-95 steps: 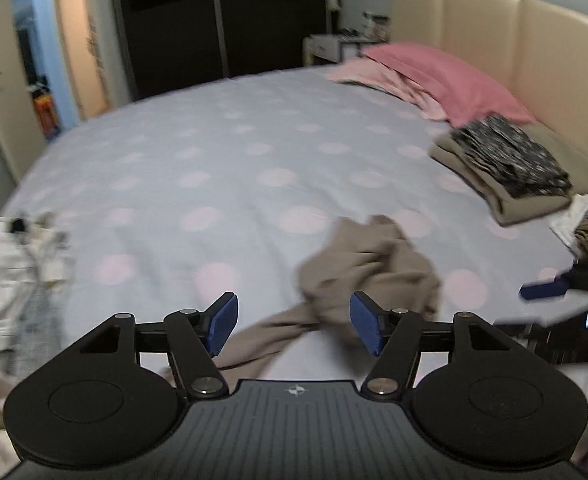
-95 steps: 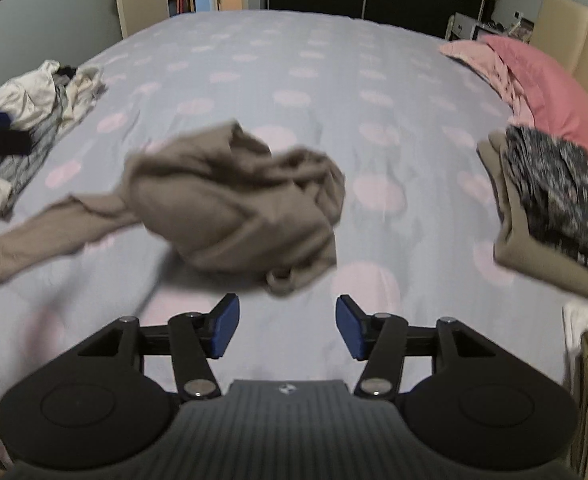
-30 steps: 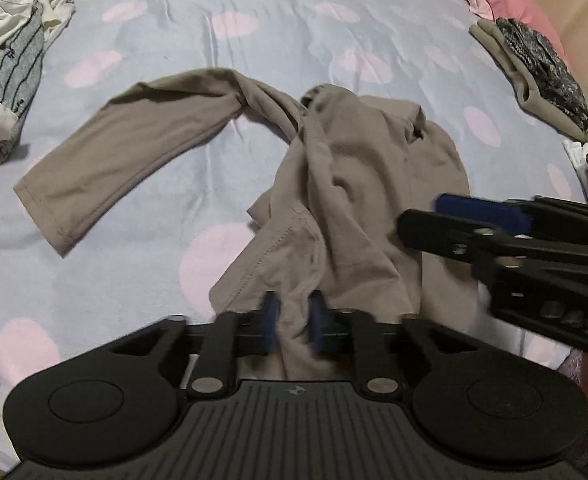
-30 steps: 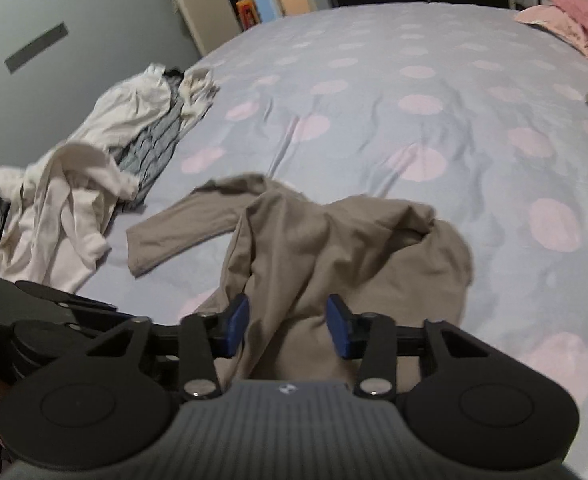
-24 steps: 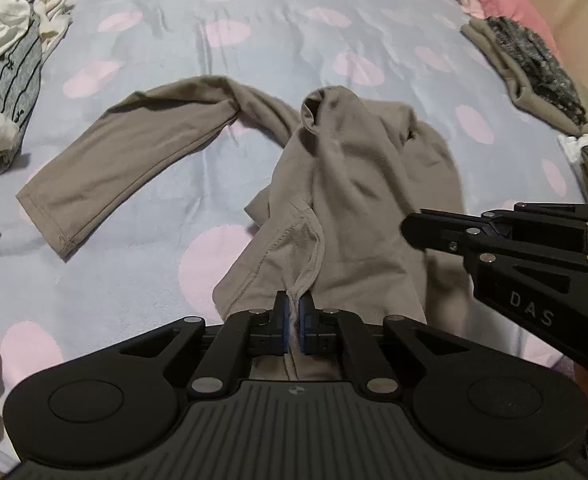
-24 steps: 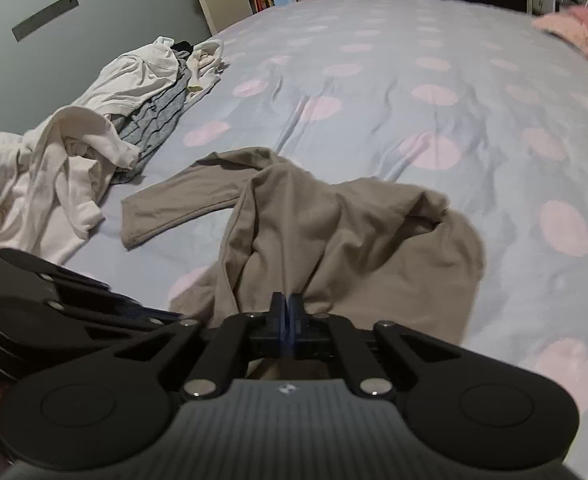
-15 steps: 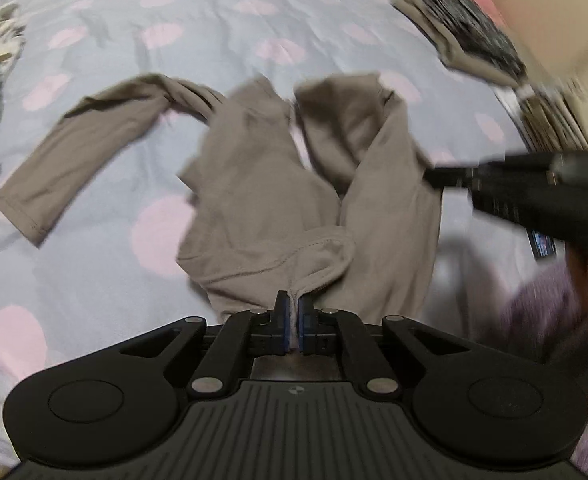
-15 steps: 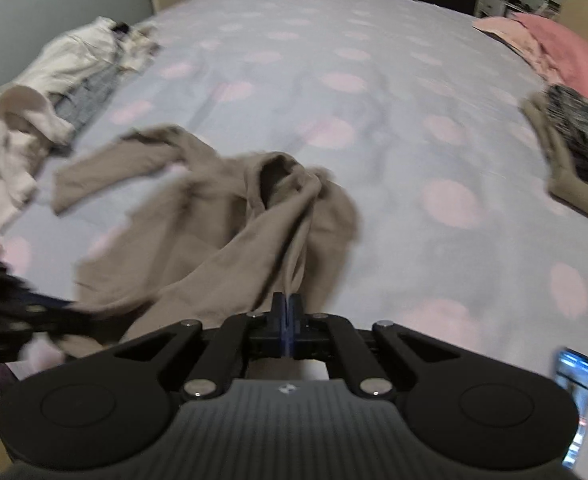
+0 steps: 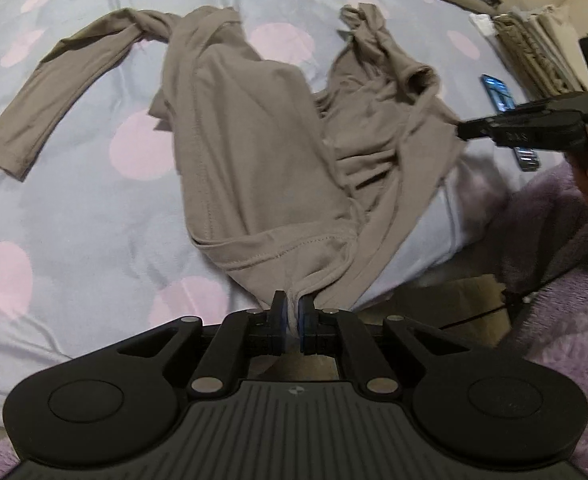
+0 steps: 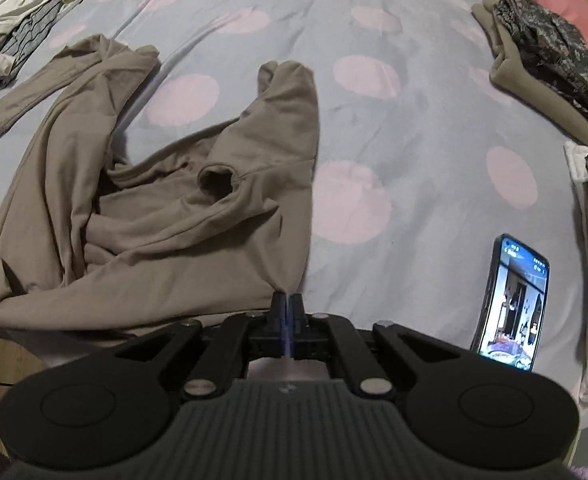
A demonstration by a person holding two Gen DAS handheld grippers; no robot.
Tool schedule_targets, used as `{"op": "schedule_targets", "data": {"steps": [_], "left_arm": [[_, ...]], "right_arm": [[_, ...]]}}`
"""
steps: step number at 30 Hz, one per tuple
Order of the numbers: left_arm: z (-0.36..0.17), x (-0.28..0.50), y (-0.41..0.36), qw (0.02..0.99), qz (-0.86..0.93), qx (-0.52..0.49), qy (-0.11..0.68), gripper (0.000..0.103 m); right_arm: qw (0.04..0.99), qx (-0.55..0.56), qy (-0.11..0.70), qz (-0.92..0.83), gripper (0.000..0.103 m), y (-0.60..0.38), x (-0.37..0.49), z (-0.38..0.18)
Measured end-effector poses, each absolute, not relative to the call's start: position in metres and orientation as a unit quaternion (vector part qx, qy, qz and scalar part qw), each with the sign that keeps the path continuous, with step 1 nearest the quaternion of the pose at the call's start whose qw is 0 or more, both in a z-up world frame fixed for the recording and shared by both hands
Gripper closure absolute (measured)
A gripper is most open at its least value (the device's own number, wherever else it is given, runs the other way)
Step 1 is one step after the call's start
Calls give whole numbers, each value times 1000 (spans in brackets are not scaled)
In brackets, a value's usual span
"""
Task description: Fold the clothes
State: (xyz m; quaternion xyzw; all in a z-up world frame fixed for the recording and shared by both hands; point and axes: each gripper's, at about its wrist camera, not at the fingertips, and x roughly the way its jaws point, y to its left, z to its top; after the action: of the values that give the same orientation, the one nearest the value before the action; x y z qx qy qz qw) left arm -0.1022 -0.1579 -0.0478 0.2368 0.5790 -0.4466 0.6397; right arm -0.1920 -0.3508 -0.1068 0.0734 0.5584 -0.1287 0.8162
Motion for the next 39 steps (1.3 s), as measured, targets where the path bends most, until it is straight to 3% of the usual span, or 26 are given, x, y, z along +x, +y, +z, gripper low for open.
{"op": "schedule_targets", "data": {"steps": [2, 4, 8, 11, 19, 26, 33, 34, 36, 39], "left_arm": [[-43, -106, -159, 638, -454, 242, 573, 96], [-37, -107, -162, 641, -458, 243, 566, 85], [-22, -102, -174, 651, -474, 245, 540, 82], [-15, -96, -195, 667, -484, 259, 504, 74], [-42, -78, -261, 672, -520, 304, 432, 74], [-79, -62, -289, 654, -524, 316, 444, 74], [-98, -52, -295, 657, -512, 299, 466, 95], [-97, -52, -295, 660, -509, 295, 467, 100], [-95, -48, -293, 666, -502, 284, 474, 102], [-86, -43, -287, 686, -483, 269, 472, 102]], "right_arm": [[824, 75, 546, -136, 97, -352, -192, -97], [834, 78, 528, -141, 94, -351, -193, -85], [854, 90, 495, -130, 92, -353, -191, -65], [865, 96, 481, -110, 78, -348, -182, -63], [888, 71, 451, -49, 77, -314, -156, -69], [874, 89, 475, -58, 78, -323, -132, -96], [849, 106, 513, -71, 78, -337, -126, -132], [850, 97, 513, -70, 81, -335, -126, -132], [853, 85, 510, -72, 92, -332, -127, -129], [856, 82, 504, -77, 99, -331, -130, -123]]}}
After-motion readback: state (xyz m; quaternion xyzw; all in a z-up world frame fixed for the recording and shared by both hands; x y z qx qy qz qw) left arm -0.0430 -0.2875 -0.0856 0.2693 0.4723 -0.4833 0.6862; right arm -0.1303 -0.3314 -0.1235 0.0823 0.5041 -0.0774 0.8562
